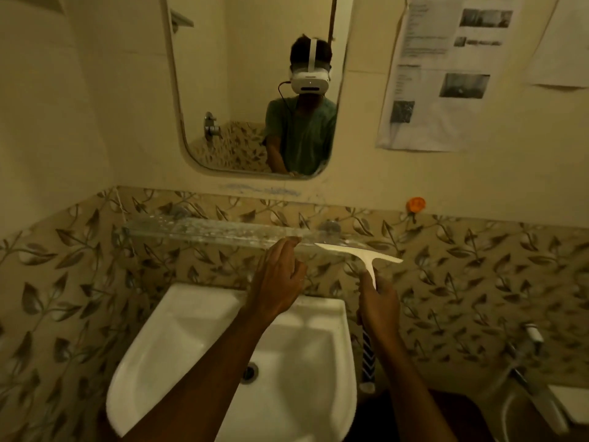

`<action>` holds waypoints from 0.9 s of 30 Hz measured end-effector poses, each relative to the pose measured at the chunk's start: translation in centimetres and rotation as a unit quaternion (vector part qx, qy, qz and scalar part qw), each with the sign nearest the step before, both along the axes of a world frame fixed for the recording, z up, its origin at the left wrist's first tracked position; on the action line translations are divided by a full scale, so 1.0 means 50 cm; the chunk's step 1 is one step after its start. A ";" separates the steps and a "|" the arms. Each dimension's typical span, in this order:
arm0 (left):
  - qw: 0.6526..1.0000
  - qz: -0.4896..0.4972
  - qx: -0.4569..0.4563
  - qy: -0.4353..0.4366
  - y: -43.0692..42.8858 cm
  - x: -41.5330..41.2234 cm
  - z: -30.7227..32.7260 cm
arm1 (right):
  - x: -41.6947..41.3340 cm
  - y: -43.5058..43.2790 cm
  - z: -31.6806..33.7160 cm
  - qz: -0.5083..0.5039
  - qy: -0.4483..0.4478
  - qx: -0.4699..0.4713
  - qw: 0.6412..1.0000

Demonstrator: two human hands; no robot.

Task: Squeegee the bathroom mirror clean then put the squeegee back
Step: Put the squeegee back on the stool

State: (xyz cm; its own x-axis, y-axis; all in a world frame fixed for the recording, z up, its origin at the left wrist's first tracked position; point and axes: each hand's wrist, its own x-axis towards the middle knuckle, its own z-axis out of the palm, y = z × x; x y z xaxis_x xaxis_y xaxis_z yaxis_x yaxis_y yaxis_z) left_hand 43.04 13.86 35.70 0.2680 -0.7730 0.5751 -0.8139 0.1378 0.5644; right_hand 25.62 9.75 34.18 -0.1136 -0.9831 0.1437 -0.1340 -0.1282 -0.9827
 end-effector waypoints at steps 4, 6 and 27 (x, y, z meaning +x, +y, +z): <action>1.000 0.005 0.018 -0.019 0.047 -0.080 -0.050 | -0.064 0.060 -0.055 -0.021 -0.001 0.019 1.000; 1.000 0.007 0.021 -0.018 0.075 -0.122 -0.080 | -0.102 0.092 -0.082 -0.026 0.005 0.026 0.999; 0.983 0.008 0.182 -0.034 0.058 -0.699 -0.392 | -0.675 0.057 -0.372 -0.054 0.148 0.150 0.976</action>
